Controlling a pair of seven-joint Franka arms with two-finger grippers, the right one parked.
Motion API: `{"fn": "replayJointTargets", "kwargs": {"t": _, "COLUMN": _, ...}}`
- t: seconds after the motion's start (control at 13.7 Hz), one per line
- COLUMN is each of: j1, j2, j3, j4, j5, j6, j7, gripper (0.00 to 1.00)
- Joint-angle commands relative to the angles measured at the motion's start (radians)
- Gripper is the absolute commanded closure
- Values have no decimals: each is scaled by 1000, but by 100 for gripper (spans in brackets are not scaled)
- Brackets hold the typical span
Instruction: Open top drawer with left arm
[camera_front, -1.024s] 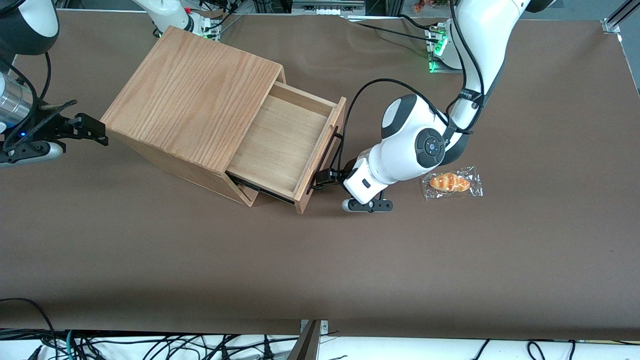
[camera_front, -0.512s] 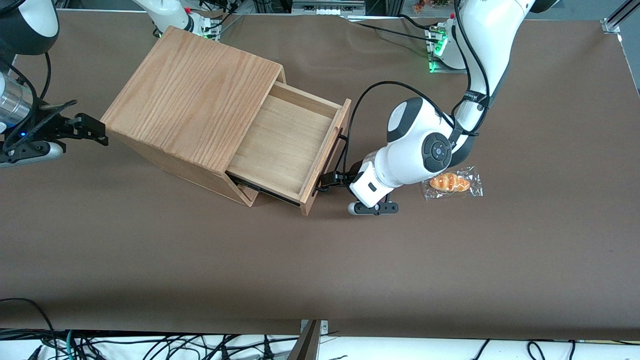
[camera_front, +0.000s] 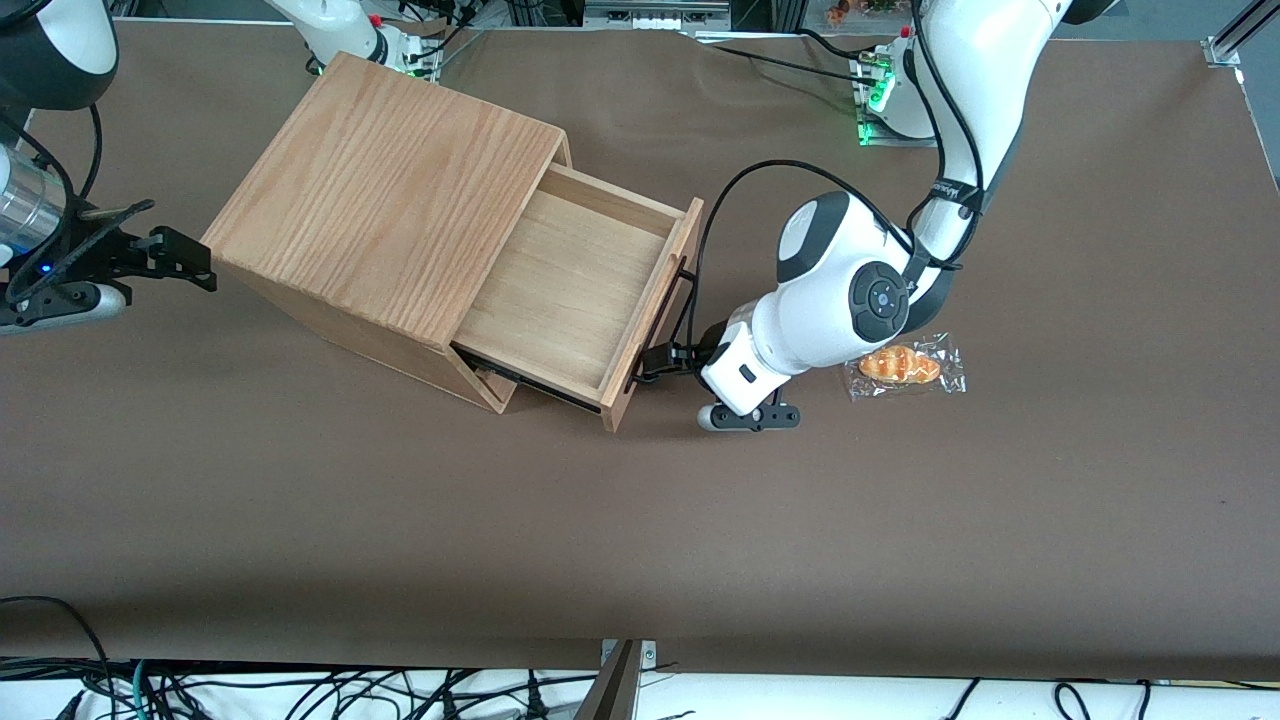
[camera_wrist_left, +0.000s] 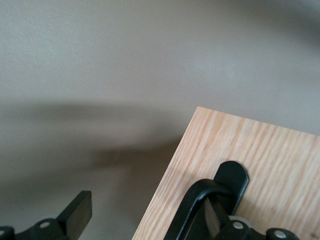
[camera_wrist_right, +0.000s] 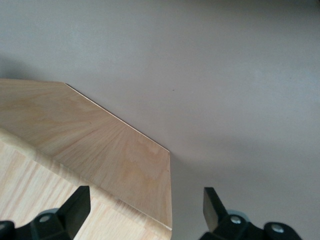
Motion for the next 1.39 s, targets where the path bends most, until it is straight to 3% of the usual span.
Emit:
{"fn": "replayJointTargets", "kwargs": {"t": 0.0, "j1": 10, "j2": -23, "j3": -7, "j4": 11, "j5": -10, "j6": -17, "j7": -19, "gripper": 0}}
{"fn": "replayJointTargets", "kwargs": {"t": 0.37, "j1": 18, "j2": -35, "j3": -10, "j4": 12, "j5": -12, "j6": -50, "j7": -34, "gripper": 0}}
{"fn": "replayJointTargets", "kwargs": {"t": 0.88, "j1": 121, "j2": -36, "j3": -4, "j4": 110, "j5": -32, "j6": -235, "j7": -26, "gripper": 0}}
{"fn": "replayJointTargets", "kwargs": {"t": 1.02, "j1": 173, "j2": -73, "j3": 1, "j4": 109, "j5": -18, "j6": -293, "j7": -19, "gripper": 0}}
{"fn": "replayJointTargets", "kwargs": {"t": 1.32, "j1": 275, "j2": -115, "j3": 2, "j4": 107, "j5": 103, "j6": -437, "j7": 88, "gripper": 0}}
